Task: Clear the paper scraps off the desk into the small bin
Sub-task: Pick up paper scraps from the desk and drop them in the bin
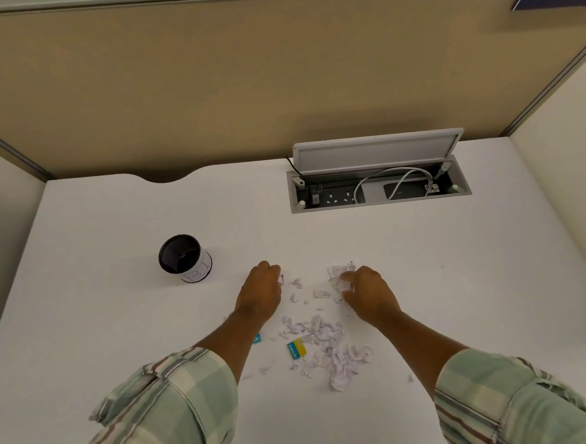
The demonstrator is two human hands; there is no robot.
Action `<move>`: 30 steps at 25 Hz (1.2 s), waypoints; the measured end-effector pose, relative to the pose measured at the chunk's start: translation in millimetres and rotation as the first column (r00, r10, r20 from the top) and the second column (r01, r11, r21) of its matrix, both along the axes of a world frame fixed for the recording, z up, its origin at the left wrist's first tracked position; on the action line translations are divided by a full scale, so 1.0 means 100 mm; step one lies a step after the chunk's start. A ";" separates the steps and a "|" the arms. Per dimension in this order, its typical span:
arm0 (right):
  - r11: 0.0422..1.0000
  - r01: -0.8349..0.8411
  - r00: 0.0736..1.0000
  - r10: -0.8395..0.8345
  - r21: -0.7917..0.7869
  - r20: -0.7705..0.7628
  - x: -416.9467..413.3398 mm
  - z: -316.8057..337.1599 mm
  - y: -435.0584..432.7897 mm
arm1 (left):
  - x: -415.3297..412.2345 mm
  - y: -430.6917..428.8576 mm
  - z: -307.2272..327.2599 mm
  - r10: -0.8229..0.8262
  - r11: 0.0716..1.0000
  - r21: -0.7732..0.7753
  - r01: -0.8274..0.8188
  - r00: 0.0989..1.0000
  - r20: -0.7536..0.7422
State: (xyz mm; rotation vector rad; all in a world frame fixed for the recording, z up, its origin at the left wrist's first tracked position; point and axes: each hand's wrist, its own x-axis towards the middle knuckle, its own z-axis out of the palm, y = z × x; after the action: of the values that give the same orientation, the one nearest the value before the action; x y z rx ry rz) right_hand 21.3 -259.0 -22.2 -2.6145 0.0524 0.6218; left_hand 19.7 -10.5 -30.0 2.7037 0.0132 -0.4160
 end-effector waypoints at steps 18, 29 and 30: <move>0.820 0.003 0.979 -0.119 0.572 0.166 -0.16 0.44 1.28 | -0.67 0.92 0.65 0.473 0.847 -0.371 -0.381 0.858 0.200; 0.892 -0.313 0.938 0.237 0.326 0.253 0.43 0.69 3.05 | -0.34 2.05 0.86 0.623 0.761 -0.416 -0.498 0.739 0.256; 0.903 -0.325 0.938 0.268 0.281 0.221 0.47 0.67 3.10 | -0.34 2.09 0.83 0.627 0.758 -0.417 -0.501 0.736 0.256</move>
State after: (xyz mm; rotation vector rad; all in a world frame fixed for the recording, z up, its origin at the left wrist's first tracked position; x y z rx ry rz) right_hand 68.0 51.2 44.9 -2.3673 -0.4742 0.4490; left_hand -14.2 198.8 53.0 2.2446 0.6073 0.2854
